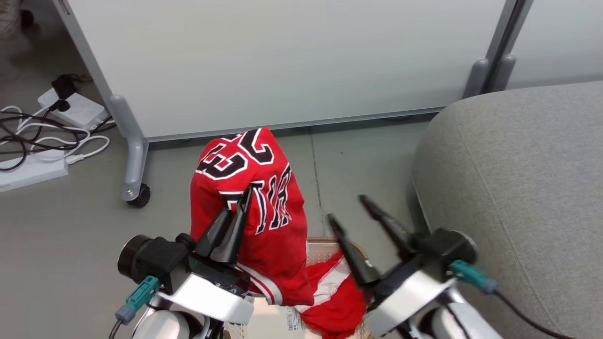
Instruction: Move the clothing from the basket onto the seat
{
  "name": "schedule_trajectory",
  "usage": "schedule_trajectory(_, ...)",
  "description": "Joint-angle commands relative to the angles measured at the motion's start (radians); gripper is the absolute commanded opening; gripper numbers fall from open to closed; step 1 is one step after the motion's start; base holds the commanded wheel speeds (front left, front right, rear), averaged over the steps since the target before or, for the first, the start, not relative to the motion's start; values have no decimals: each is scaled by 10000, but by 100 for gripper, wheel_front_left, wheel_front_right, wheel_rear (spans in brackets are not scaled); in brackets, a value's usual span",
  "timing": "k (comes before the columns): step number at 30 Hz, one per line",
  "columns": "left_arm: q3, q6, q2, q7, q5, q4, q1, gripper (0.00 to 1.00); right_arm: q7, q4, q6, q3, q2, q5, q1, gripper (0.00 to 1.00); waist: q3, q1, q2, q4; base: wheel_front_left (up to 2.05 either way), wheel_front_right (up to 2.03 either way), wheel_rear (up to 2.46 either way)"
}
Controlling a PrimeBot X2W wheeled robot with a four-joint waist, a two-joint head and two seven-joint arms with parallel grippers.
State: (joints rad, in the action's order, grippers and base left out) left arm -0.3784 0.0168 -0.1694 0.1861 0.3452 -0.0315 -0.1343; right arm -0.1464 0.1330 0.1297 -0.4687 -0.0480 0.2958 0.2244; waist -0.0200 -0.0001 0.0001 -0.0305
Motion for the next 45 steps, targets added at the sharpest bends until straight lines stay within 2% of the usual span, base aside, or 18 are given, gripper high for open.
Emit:
schedule_trajectory(1, -42, 54, 7, 14, -5, -34, -271, 0, -159, 220, 19, -605, -53, 240, 338, 100, -49, 1, -1, 121, 0, 0, 0)
schedule_trajectory(7, -272, 117, 98, 7, -44, -34, -433, 0, -600, 1238, 19, -2516, -58, 936, 1451, 100, -98, 1, -1, 298, 0, 0, 0)
schedule_trajectory(17, -580, 222, 137, -52, -16, -35, -465, 0, -1046, 2915, 19, -4292, -50, 1952, 2868, 100, -53, 1, -1, 519, 0, 0, 0)
schedule_trajectory(18, -596, 230, 141, -45, -10, -38, -476, 0, -1069, 3033, 19, -4454, -50, 2096, 2970, 75, -56, 1, -1, 535, 0, 0, 0)
schedule_trajectory(19, -615, 227, 142, -39, -3, -41, -486, 0, -1104, 3131, 19, -4555, -49, 2221, 3076, 0, -60, 1, -1, 547, 0, 0, 0)
schedule_trajectory(27, -616, 98, 102, 62, -49, -35, -506, 0, -1223, 3441, 19, -4888, -50, 3025, 3521, 0, -82, 1, -1, 571, 0, 0, 0)
schedule_trajectory(28, -585, 58, 91, 97, -94, -48, -516, 27, -1236, 3466, 19, -4813, -52, 3081, 3549, 0, -82, 1, -1, 554, 0, 0, 0)
schedule_trajectory(29, -584, 13, 86, 90, -106, -39, -507, 100, -1225, 3406, 19, -4643, -52, 3089, 3573, 0, -88, 1, -1, 530, 0, 0, 0)
schedule_trajectory(35, -725, 61, -35, -127, -160, 28, -492, 100, -1206, 3159, 19, -3233, -54, 2662, 3336, 0, -164, 1, -1, 377, 0, 0, 0)
schedule_trajectory(45, -1646, 554, -504, -920, -485, 178, -388, 100, -1209, 3535, 19, -1021, -47, 1691, 3107, 0, -521, 1, -1, 240, 0, 0, 0)
